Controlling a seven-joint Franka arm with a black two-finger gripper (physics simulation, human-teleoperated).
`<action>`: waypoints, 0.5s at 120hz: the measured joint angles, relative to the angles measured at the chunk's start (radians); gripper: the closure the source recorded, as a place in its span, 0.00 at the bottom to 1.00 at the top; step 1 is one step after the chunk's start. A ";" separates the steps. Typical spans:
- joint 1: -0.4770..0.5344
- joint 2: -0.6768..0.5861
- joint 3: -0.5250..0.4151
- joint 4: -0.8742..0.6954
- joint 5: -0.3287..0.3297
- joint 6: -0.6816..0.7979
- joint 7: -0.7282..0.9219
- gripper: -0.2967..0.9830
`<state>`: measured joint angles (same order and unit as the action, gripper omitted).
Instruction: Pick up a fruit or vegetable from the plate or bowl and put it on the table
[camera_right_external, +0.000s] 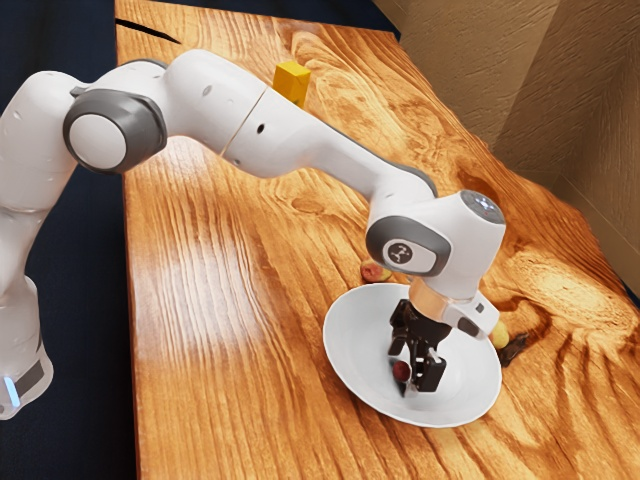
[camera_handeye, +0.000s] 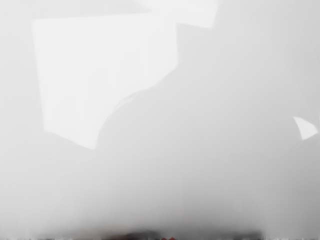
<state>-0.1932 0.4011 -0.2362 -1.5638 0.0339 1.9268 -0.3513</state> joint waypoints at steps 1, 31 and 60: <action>0.000 0.000 0.000 0.000 0.000 0.000 0.000 0.25; 0.001 -0.003 0.000 0.000 0.000 -0.017 -0.001 0.25; 0.000 -0.003 0.009 0.007 0.000 -0.022 -0.004 0.33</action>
<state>-0.1930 0.3980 -0.2273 -1.5569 0.0341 1.9048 -0.3550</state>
